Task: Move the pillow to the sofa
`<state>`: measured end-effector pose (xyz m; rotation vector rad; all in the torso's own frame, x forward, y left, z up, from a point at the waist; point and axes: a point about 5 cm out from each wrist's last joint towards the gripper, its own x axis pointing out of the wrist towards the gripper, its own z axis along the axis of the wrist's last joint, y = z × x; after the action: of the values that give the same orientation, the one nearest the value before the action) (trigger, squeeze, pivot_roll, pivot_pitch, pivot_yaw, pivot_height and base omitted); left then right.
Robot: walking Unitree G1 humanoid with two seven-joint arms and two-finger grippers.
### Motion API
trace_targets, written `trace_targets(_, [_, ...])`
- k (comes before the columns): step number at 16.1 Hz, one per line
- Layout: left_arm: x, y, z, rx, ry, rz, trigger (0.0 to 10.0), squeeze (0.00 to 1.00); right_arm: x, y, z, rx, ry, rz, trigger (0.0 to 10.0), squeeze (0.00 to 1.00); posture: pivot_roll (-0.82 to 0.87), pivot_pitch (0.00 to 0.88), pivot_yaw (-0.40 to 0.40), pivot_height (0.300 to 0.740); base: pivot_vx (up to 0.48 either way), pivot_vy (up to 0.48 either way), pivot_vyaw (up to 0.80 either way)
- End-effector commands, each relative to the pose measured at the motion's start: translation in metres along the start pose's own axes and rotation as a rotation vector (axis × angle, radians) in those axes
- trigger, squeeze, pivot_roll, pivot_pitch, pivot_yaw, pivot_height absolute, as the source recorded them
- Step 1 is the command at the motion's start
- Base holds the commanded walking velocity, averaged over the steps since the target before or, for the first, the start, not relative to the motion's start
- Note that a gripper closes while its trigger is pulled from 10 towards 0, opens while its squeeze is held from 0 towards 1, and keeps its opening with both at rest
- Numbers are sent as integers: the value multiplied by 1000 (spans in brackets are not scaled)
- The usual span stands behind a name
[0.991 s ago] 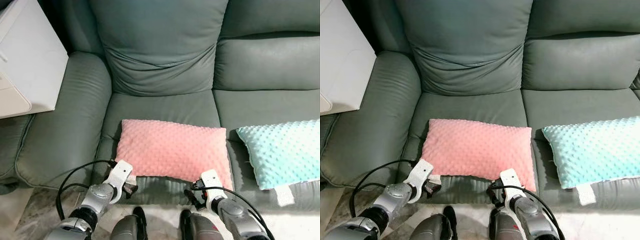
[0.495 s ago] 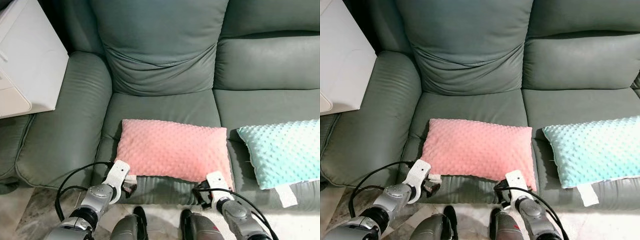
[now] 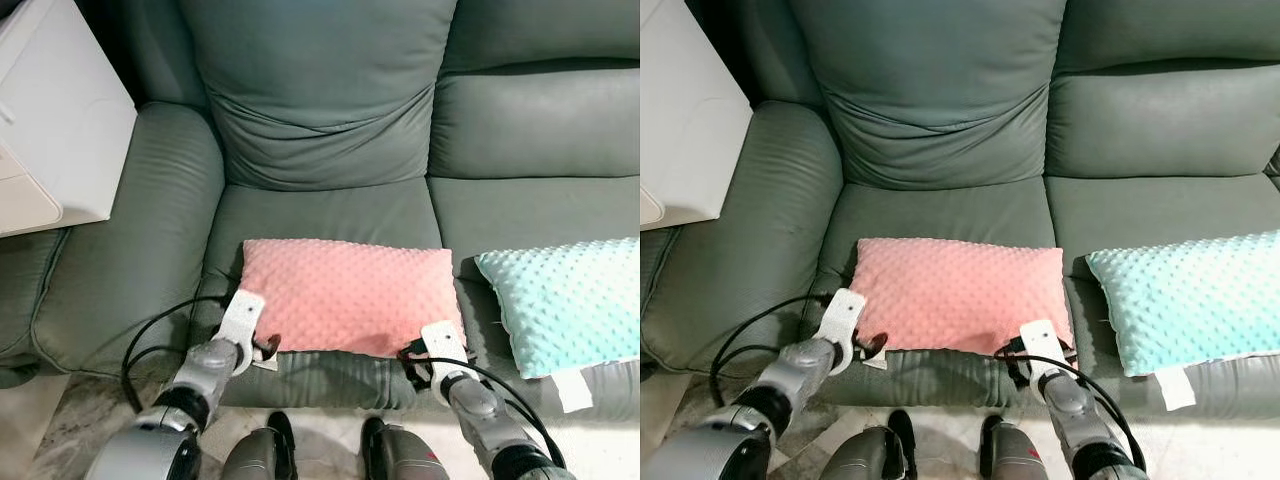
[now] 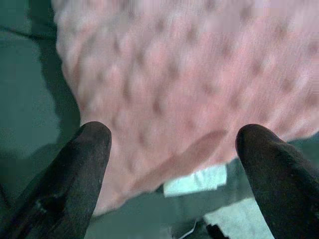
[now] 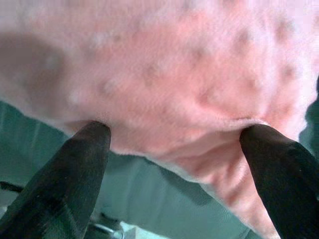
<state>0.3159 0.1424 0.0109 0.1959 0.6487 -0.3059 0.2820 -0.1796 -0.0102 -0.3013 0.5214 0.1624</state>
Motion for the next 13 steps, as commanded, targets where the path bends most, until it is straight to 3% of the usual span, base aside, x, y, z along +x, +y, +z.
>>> trace_targets(1, [-1,1,-13,-22,50,10,10000,0,-2,3,-9,-1,28,-3,10000,0,-7,331,103,740,0,0,0])
trace_targets(8, [0,0,-3,-22,18,20,10000,0,0,9,-3,25,-3,-13,10000,0,-4,331,110,740,0,0,0])
trace_targets(13, [4,-6,16,-42,-24,26,10000,0,5,10,11,0,-43,-39,10000,0,-9,341,111,740,0,0,0])
